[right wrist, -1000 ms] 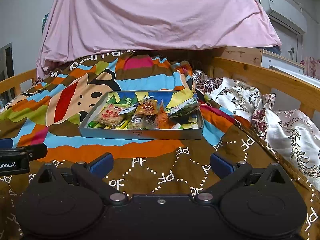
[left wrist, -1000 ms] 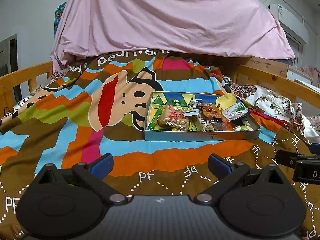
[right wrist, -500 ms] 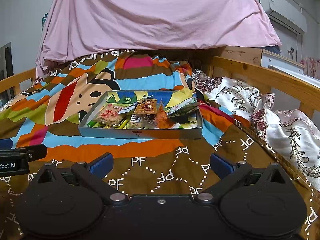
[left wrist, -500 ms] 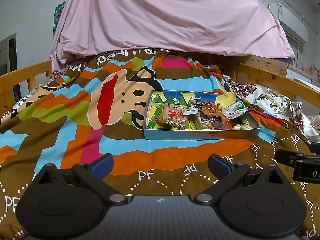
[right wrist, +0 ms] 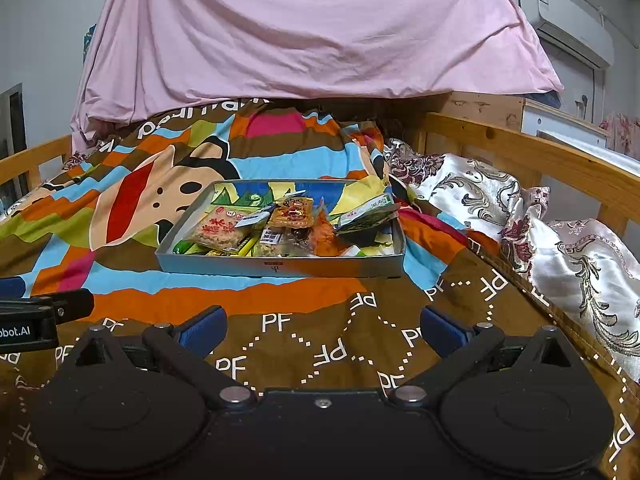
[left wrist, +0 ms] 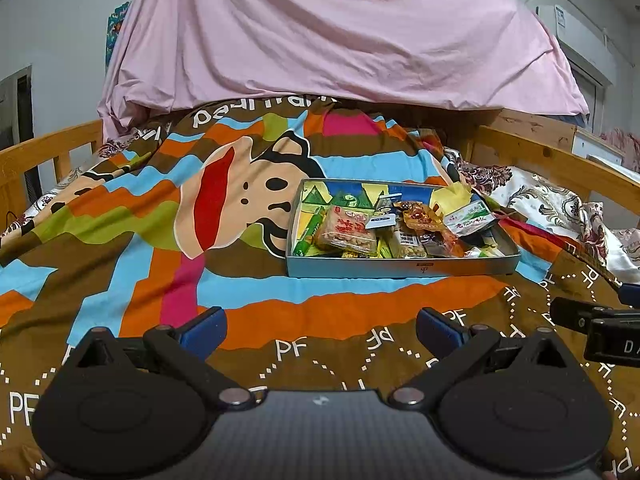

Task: Organize snacks

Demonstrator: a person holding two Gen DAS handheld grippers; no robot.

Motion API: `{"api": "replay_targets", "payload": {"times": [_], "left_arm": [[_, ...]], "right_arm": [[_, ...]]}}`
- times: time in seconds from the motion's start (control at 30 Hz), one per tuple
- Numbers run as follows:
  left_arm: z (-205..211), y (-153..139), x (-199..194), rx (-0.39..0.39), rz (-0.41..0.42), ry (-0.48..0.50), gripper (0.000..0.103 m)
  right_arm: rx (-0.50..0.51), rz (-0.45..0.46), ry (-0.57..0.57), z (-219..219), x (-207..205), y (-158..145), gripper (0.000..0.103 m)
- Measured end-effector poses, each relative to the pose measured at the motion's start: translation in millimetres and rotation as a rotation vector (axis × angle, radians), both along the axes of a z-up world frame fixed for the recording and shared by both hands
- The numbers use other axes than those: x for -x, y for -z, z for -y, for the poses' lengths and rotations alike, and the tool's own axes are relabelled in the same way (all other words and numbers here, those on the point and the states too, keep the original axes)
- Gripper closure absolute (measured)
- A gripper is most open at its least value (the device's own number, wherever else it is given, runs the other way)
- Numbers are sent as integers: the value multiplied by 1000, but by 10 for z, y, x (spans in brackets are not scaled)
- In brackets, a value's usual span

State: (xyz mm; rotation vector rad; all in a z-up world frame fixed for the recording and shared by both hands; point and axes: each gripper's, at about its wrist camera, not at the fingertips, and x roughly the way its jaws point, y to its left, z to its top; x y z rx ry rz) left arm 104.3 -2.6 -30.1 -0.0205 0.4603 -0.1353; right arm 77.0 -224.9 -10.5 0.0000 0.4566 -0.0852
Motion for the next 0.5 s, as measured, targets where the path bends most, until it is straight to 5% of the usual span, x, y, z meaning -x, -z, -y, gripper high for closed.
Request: {"api": "replay_targets", "payload": {"times": [0.5], "left_arm": [[8,24,12,0,-5,3,0]], "right_arm": [[0,-1,-1,6,-5,1,1]]}}
